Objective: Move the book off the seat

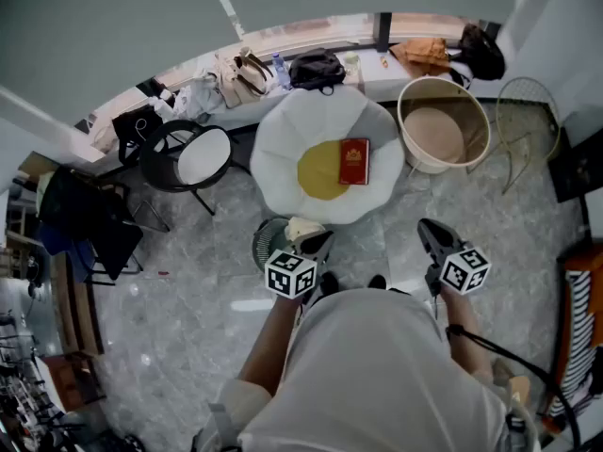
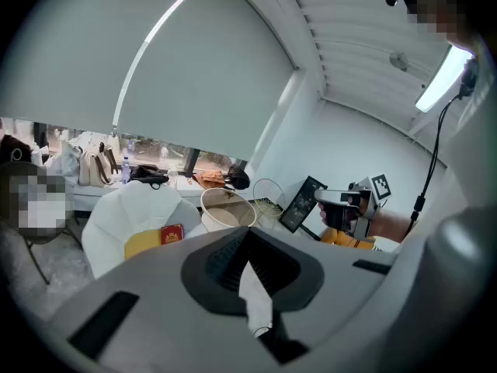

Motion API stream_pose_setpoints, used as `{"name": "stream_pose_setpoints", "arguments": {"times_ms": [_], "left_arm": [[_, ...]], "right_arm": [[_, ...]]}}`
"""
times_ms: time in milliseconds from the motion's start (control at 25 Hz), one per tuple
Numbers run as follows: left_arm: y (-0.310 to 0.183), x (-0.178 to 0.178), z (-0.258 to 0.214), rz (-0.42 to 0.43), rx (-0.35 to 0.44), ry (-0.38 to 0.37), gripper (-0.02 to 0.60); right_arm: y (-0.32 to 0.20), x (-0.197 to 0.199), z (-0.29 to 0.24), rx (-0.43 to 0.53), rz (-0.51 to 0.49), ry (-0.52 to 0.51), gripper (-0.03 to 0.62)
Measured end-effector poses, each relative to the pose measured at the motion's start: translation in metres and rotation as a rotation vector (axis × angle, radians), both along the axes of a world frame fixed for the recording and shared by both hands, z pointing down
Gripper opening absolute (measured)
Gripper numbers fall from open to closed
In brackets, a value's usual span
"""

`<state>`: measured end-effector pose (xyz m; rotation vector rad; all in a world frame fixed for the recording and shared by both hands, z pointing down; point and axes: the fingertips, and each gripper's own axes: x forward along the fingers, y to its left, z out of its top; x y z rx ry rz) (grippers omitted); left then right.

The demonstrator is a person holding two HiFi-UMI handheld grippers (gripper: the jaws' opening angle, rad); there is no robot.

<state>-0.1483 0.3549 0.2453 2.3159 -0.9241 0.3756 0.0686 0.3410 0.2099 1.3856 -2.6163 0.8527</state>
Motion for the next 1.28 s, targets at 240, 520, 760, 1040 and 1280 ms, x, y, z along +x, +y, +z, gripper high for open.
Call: {"name": "stream_pose_setpoints", "arguments": {"times_ms": [240,520,760,1040,1280], "left_arm": [[0.0,0.009,0.001,0.002,-0.002,-0.004,0.002],[0.003,0.022,0.004,-0.003,-0.01,-0.014,0.002],[0.004,0.03,0.005,-0.031,-0.015,-0.021,0.002],[0.0,0.045,0.009,-0.094,-0.012,-0.017,0.002],[0.003,0.062,0.015,-0.129,-0.023,-0.029,0.002]], "right_arm": [[-0.001,0.008,0.002,0.008,-0.01,0.005,0.045],[-0.002,0.017,0.004,-0.006,-0.029,-0.009,0.045],[-0.005,0.036,0.006,-0.003,-0.047,-0.018,0.046],[-0.008,0.064,0.013,-0.03,-0.082,-0.018,0.048],[-0.01,0.082,0.024,-0.04,-0.156,0.011,0.048]]}}
